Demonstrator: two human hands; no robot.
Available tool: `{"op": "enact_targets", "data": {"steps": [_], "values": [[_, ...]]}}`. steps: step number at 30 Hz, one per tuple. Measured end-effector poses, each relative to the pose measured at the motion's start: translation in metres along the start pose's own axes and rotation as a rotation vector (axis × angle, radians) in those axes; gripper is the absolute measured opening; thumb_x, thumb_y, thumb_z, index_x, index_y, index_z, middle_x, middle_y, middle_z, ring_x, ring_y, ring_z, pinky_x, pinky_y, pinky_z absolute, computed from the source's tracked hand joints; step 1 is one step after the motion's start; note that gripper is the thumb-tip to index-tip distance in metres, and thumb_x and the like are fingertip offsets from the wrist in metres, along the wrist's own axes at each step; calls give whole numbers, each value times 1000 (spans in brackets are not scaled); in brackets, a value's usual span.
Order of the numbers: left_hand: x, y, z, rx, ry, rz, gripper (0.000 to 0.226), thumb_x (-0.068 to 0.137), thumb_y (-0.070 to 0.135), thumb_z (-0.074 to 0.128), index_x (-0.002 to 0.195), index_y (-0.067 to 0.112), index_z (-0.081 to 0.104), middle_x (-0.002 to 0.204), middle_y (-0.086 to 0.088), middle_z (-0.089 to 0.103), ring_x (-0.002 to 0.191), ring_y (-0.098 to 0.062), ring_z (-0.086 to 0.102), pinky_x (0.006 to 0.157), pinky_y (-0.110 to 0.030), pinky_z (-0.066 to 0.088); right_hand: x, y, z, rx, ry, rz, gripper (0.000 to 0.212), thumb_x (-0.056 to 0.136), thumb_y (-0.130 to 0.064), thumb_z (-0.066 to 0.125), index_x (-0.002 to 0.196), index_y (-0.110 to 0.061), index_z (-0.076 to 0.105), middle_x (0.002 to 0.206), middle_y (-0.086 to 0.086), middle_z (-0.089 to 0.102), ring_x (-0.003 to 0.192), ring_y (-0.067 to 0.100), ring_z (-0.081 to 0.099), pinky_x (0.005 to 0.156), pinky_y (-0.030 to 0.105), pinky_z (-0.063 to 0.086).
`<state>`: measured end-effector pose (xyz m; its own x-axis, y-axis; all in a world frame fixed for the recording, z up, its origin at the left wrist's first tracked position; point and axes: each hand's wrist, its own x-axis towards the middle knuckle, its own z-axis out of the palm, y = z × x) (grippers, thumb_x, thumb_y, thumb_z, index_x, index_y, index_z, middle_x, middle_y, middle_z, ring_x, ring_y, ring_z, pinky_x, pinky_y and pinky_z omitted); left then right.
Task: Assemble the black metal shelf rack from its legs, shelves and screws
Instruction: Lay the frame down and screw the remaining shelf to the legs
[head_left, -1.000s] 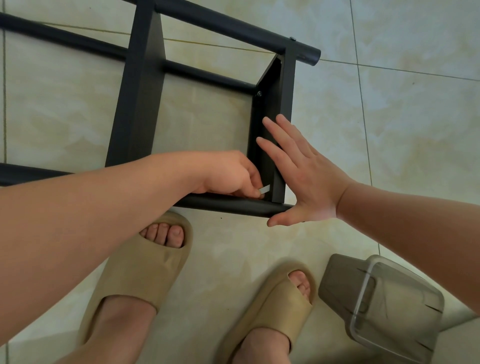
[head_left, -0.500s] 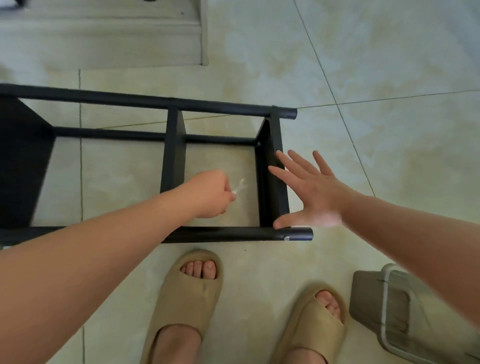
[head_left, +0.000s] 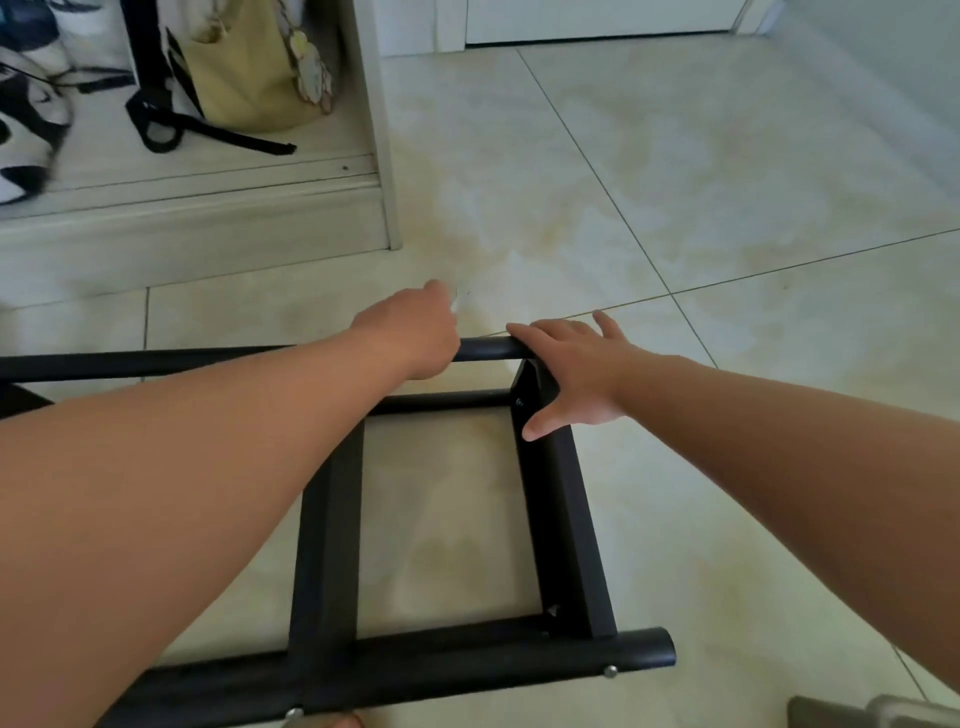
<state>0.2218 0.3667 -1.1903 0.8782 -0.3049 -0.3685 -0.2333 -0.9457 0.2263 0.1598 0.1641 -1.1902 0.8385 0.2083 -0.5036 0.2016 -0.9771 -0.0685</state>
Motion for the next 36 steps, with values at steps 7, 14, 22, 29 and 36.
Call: {"op": "enact_targets", "data": {"steps": [7,14,22,29,36], "values": [[-13,-2,6,-154,-37,4,8,104,15,37,100,10,41,80,-4,47,64,-19,43,54,-33,29,-14,-14,4,-25,188,-14,92,78,-68,69,151,-26,31,133,5,43,122,29,43,104,38,35],[-93,19,-39,-133,135,114,9,105,18,34,96,16,35,75,-1,53,63,-19,48,56,-35,26,-96,-35,-19,-117,457,31,80,79,-72,64,140,-25,43,126,1,45,107,26,47,97,36,34],[-189,34,-62,-77,104,197,13,106,28,35,94,21,36,76,-1,54,64,-18,52,56,-36,36,-185,-69,-28,13,477,6,40,97,-42,61,129,-21,52,132,1,42,111,25,46,88,32,41],[-243,55,-45,-114,-117,240,18,106,27,38,89,20,39,80,-1,51,64,-13,44,53,-28,29,-234,-74,-16,-12,290,52,39,92,-30,68,122,-12,51,131,4,37,105,27,49,74,39,51],[-275,84,-31,-91,-316,172,9,104,18,42,106,12,48,82,-2,49,65,-12,41,53,-25,29,-270,-78,7,-34,165,40,24,94,-13,57,117,-8,55,136,7,36,94,32,58,72,40,49]]}}
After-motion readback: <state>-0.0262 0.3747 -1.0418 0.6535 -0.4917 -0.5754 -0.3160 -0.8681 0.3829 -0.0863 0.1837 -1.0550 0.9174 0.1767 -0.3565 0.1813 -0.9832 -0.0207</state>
